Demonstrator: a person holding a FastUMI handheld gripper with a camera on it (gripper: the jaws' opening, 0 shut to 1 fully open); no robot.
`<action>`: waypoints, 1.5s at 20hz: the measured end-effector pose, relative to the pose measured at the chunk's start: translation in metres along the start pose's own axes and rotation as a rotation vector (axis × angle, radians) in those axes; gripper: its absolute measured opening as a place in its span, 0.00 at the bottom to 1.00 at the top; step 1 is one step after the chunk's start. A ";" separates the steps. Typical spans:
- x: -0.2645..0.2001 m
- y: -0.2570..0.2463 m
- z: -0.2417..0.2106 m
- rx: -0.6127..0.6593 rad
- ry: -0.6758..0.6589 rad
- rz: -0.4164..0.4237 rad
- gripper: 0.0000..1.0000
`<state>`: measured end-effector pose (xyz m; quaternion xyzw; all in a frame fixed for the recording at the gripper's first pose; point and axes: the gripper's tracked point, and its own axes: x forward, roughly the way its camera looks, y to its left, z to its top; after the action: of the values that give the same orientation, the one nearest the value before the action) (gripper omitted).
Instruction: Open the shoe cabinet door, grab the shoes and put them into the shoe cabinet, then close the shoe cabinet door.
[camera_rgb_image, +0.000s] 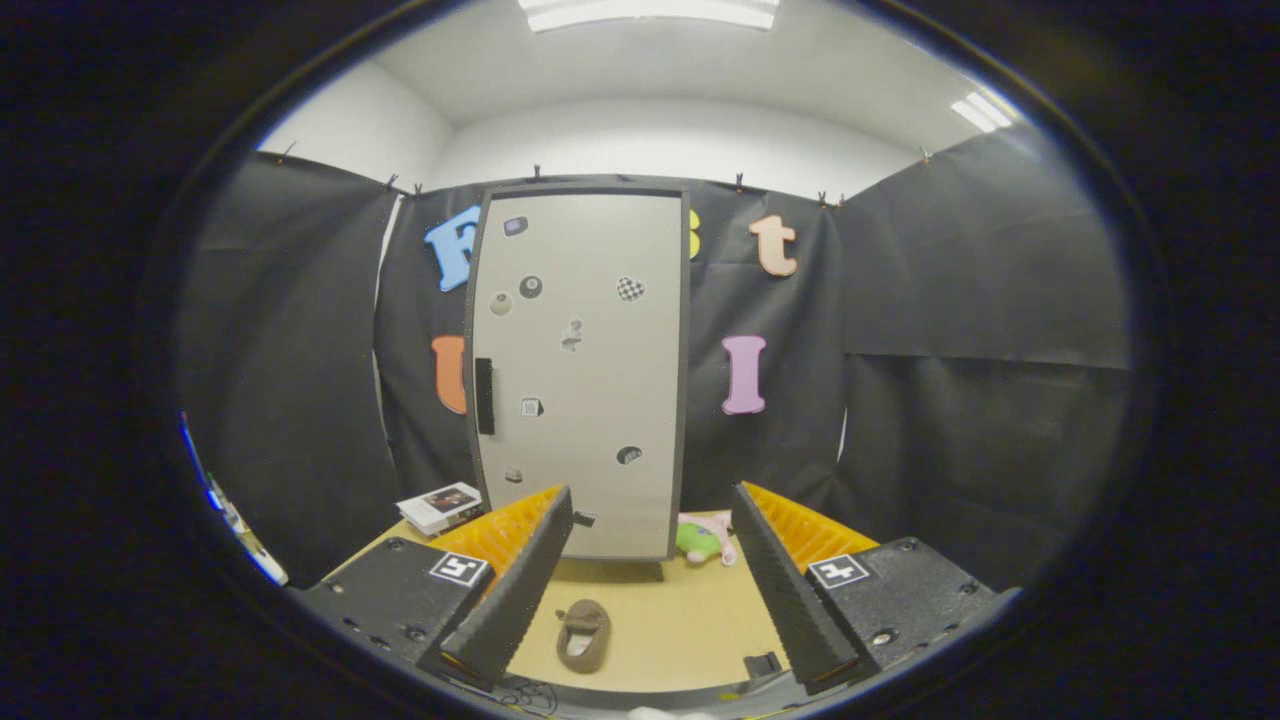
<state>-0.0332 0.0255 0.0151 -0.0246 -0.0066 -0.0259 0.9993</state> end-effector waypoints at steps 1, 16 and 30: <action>-0.002 0.001 0.000 0.003 0.001 -0.001 1.00; 0.016 0.028 -0.001 0.017 0.022 -0.024 1.00; 0.238 0.219 0.026 0.007 -0.047 0.185 1.00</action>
<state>0.2153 0.2331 0.0341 -0.0224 -0.0277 0.0672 0.9971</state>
